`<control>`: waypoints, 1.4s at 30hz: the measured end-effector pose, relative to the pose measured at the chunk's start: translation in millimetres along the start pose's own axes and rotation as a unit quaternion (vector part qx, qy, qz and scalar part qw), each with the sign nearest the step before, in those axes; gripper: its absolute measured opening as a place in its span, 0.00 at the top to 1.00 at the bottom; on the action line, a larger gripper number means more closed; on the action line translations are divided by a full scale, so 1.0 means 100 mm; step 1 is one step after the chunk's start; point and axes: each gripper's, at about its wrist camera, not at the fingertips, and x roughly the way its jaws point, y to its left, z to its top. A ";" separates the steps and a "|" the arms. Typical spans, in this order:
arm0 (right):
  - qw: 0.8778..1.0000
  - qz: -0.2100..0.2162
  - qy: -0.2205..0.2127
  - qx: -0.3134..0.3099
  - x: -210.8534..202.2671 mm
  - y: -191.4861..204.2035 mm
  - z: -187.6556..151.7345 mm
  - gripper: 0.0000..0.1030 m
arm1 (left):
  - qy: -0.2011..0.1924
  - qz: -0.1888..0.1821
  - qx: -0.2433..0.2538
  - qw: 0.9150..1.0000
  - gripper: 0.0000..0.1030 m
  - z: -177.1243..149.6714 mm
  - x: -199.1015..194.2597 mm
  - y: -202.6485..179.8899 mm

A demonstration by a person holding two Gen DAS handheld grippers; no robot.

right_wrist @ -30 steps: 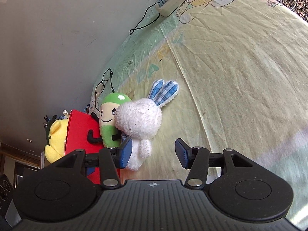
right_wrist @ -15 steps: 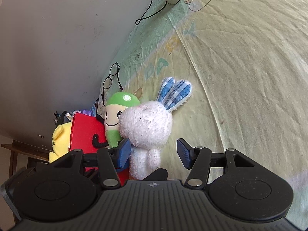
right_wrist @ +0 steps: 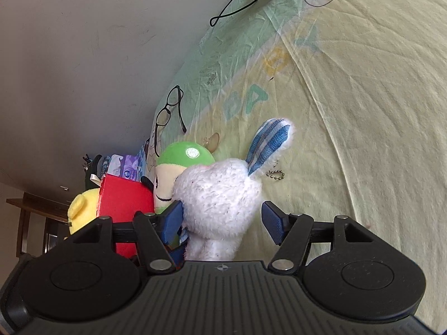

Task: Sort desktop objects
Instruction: 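Close both tools on the body of the white bunny plush, then lift the white bunny with both tools off the bed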

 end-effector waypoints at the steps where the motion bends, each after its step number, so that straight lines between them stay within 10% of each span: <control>1: 1.000 0.003 0.003 0.000 0.02 0.00 0.01 0.36 | 0.000 0.000 -0.001 1.000 0.11 0.01 0.01 -0.01; 19: 1.000 0.026 0.007 -0.003 -0.41 -0.30 -0.11 0.75 | -0.009 -0.068 0.016 0.998 0.12 -0.03 -0.21 -0.34; 29: 0.999 0.033 -0.005 0.000 -0.44 -0.25 -0.11 0.47 | -0.031 -0.039 0.005 0.999 0.10 -0.03 -0.29 -0.10; 42: 0.999 0.034 0.015 -0.003 -0.09 -0.18 0.03 0.37 | 0.015 -0.052 -0.054 0.997 0.12 -0.04 0.16 0.16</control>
